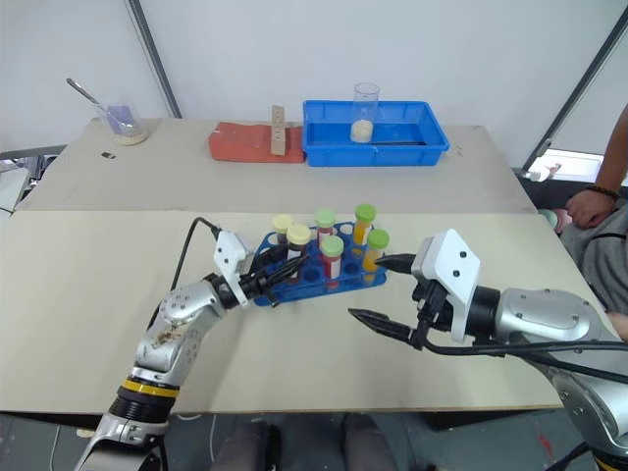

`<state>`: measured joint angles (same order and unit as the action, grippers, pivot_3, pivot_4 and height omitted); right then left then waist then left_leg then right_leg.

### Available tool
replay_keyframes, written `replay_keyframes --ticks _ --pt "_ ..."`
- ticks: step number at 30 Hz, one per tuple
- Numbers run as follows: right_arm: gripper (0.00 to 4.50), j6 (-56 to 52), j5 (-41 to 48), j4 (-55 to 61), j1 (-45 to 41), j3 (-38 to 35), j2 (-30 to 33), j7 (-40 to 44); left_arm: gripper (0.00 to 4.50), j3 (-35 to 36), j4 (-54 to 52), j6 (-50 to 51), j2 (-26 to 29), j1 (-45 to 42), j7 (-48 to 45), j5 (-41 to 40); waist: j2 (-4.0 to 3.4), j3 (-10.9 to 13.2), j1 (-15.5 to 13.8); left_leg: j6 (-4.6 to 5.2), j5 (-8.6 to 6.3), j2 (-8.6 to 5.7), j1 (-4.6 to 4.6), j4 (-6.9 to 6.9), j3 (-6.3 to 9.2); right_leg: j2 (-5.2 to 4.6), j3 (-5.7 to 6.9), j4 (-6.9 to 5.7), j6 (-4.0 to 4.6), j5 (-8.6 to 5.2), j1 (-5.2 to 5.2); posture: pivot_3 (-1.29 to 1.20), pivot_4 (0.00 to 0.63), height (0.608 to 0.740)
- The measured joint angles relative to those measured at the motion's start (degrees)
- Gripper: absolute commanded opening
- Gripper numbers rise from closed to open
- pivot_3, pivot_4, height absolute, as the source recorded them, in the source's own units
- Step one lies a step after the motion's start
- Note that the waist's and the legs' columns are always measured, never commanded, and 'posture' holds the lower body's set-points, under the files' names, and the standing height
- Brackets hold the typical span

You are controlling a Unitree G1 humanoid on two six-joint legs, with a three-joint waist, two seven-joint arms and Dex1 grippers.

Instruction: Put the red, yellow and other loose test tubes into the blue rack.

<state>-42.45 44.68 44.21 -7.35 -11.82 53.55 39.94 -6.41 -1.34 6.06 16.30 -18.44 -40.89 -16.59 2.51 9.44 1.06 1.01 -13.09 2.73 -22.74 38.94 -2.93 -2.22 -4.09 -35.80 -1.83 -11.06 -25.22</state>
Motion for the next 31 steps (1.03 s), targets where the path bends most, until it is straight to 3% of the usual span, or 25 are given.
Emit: replay_keyframes --ticks 6,12,18,24,31 --pt "4.5 -0.04 0.18 -0.34 0.01 0.0 0.04 0.88 4.33 0.4 1.05 0.56 2.06 2.22 -0.12 0.75 0.0 0.0 -0.15 0.0 0.0 0.0 -0.03 -0.01 0.01 -0.02 0.02 0.01 0.01 -0.01 -0.02 0.0 0.15 0.74" --pt "4.5 0.26 -1.22 -2.79 0.01 0.11 0.9 2.85 4.43 2.22 -5.56 4.32 11.13 6.82 -2.35 0.66 0.0 0.01 -0.05 -0.01 0.0 0.03 -0.12 -0.07 -0.03 -0.05 0.04 0.05 0.04 -0.04 -0.16 0.0 0.15 0.74" --pt "4.5 10.12 -9.2 -9.32 1.71 -0.42 3.16 10.42 4.43 12.15 -17.66 12.88 26.18 13.04 -4.08 0.0 -0.01 0.02 -0.12 -0.01 -0.01 0.07 -0.06 -0.22 -0.09 -0.14 0.12 0.04 0.17 -0.14 -0.26 0.0 0.15 0.74" --pt "4.5 16.66 -10.71 -17.9 2.1 -2.27 5.96 21.64 4.43 20.14 -21.9 14.18 31.43 19.67 -6.42 -1.52 -0.03 0.04 -0.33 -0.02 -0.01 0.06 -0.21 -0.22 -0.18 -0.24 0.13 0.04 0.17 -0.14 -0.51 0.0 0.15 0.74" --pt "4.5 19.04 -11.99 -22.74 0.19 -2.41 6.48 25.69 4.43 21.98 -26.12 16.51 30.49 23.25 -5.98 -3.85 -0.03 0.04 -0.32 -0.02 -0.01 0.08 -0.4 -0.23 -0.25 -0.22 0.12 -0.07 0.18 -0.14 -0.82 0.0 0.15 0.74"
